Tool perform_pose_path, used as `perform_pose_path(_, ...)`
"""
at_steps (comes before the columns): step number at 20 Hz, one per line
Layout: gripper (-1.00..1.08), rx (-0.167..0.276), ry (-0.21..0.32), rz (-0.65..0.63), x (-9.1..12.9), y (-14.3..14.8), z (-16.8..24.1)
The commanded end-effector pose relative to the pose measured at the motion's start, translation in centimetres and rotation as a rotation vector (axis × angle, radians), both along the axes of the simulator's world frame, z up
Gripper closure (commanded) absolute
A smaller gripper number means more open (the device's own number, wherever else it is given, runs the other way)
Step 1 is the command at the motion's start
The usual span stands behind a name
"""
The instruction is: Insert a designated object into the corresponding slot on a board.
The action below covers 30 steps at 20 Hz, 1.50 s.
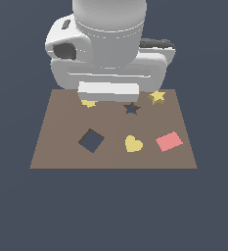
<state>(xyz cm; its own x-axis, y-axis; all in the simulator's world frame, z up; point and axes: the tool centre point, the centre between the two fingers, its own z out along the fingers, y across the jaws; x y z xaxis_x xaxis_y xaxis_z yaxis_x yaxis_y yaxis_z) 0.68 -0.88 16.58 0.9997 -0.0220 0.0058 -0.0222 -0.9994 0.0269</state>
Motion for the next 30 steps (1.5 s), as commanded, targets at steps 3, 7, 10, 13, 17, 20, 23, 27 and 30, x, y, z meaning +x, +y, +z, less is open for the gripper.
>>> perform_pose_path(3, -0.92, 0.000, 0.000, -0.003, 0.0, 0.0, 0.0)
perform_pose_path(7, -0.92, 0.000, 0.000, -0.023, -0.4, 0.1, -0.2)
perform_pose_path(10, -0.92, 0.001, -0.001, -0.052, -0.8, 0.2, -0.4)
perform_pose_path(13, -0.92, 0.002, -0.001, -0.092, -1.4, 0.4, -0.7)
perform_pose_path(17, -0.92, 0.003, -0.002, -0.163, -2.4, 0.7, -1.3)
perform_pose_path(20, -0.92, 0.004, -0.002, -0.227, -3.4, 1.2, -1.8)
perform_pose_path(23, -0.92, 0.005, -0.003, -0.301, -4.4, 1.7, -2.4)
perform_pose_path(27, -0.92, 0.007, -0.004, -0.415, -5.9, 2.7, -3.3)
perform_pose_path(30, -0.92, 0.009, -0.005, -0.508, -7.0, 3.6, -4.1)
